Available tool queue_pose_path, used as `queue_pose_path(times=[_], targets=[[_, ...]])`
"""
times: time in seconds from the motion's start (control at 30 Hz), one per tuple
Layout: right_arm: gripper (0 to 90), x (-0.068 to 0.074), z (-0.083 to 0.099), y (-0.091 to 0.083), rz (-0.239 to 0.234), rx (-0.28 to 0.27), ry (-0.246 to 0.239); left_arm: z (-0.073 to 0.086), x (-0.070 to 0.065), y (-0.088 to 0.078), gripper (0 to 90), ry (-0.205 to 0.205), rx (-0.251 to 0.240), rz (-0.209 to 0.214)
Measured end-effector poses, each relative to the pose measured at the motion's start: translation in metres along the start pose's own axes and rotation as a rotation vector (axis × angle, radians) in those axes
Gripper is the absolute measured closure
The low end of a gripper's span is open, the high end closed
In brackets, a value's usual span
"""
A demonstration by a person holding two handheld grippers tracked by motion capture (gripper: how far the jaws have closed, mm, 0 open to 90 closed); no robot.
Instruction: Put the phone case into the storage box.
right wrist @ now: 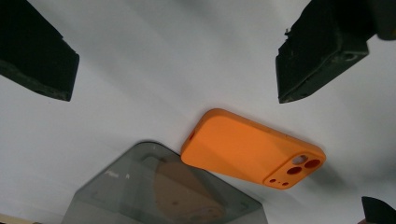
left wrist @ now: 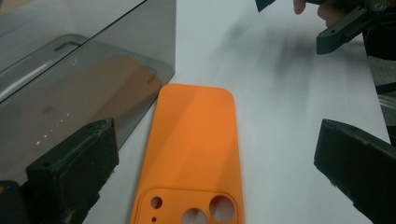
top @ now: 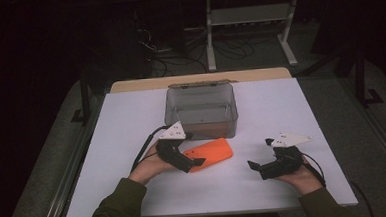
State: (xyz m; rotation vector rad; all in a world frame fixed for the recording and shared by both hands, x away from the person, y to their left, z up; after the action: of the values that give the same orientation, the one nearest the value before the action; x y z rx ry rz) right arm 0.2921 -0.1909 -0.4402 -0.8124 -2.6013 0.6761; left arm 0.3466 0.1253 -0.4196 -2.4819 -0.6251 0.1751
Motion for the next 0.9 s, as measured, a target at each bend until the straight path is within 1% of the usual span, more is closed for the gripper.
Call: queue_pose_path(times=[0.17, 0.37, 0.47, 0.53, 0.83, 0.9], targets=[[0.0, 0.000, 0.000, 0.000, 0.000, 0.000, 0.002, -0.004, 0.000, 0.004, 0.0, -0.007, -0.020, 0.006], [0.0, -0.001, 0.000, 0.000, -0.002, -0.001, 0.001, -0.005, 0.000, 0.010, 0.0, -0.009, -0.031, 0.009], [0.0, -0.001, 0.000, -0.001, -0.002, -0.002, 0.002, -0.004, 0.000, 0.014, 0.0, 0.006, -0.020, 0.007], [0.0, -0.001, 0.000, -0.001, -0.003, -0.002, 0.003, -0.004, 0.000, 0.014, 0.0, 0.007, -0.017, 0.006], [0.0, -0.002, 0.001, -0.001, -0.003, 0.001, 0.004, -0.003, 0.000, 0.017, 0.0, 0.035, 0.014, -0.005], [0.0, -0.003, 0.001, -0.001, -0.003, -0.001, 0.007, -0.003, -0.002, 0.019, 0.0, 0.043, 0.026, 0.002]])
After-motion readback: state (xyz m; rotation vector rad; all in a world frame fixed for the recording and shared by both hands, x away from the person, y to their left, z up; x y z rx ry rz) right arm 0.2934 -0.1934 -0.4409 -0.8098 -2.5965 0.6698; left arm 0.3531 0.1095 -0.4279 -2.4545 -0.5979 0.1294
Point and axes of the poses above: each handheld gripper's, and its own axes: y roughly forward along the jaws, z roughly out of its underside, x roughly to its left, the point moved 2 cm from there along y, roughly forward along the jaws, and after that the axes turned 10 degrees about -z, right-handed, at the moved point
